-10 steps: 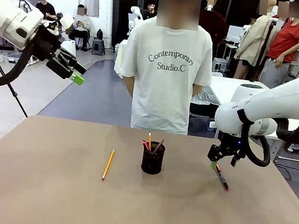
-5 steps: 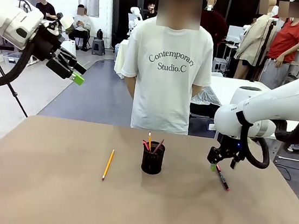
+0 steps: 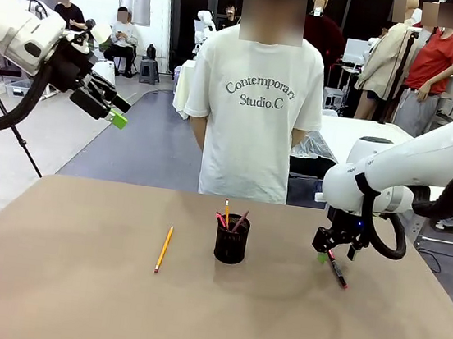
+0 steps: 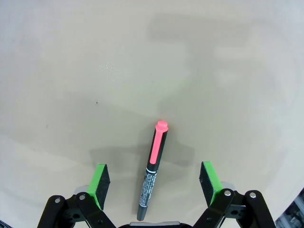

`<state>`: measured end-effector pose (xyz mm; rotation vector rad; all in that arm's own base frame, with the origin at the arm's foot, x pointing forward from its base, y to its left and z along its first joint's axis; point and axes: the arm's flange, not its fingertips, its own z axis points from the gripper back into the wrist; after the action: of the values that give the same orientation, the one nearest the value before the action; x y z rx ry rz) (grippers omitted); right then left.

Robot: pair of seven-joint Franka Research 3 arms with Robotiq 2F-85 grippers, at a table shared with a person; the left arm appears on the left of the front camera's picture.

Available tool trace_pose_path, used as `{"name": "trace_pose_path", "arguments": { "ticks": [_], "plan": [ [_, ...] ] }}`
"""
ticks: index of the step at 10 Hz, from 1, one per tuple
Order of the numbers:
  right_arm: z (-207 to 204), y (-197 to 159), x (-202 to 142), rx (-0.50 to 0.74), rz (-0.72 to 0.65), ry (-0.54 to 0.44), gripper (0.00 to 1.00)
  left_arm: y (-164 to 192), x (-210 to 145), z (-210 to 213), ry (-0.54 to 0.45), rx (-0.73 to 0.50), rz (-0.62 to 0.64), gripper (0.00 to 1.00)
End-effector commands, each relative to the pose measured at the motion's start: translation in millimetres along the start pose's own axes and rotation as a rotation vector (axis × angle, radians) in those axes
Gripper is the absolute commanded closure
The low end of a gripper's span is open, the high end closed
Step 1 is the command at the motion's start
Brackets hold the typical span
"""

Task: Place the pens into the pen holder.
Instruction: Pick up a writing instrument from the table and place it into the Pen holder.

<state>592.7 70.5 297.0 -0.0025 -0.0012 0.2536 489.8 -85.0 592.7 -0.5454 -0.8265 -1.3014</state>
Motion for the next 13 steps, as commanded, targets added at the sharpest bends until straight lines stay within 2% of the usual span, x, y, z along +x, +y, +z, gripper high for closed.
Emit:
{"name": "trace_pose_path", "arguments": {
  "ticks": [1,5,6,13],
  "plan": [
    [0.4,-2.1,4.6,0.004,0.053,-0.058,0.04,-0.6,0.5,0.7,0.005,0.003,-0.003,0.0],
    [0.3,-1.4,5.1,-0.002,0.028,-0.041,0.84,-0.6,0.5,0.7,0.005,0.003,-0.003,0.0],
    [1.2,-2.2,6.2,-0.003,0.027,-0.039,1.0,-0.6,0.5,0.7,0.005,0.003,-0.003,0.0],
    [6.8,-5.8,2.7,0.026,0.046,-0.048,1.0,-0.6,0.5,0.7,0.005,0.003,-0.003,0.0]
  ]
}}
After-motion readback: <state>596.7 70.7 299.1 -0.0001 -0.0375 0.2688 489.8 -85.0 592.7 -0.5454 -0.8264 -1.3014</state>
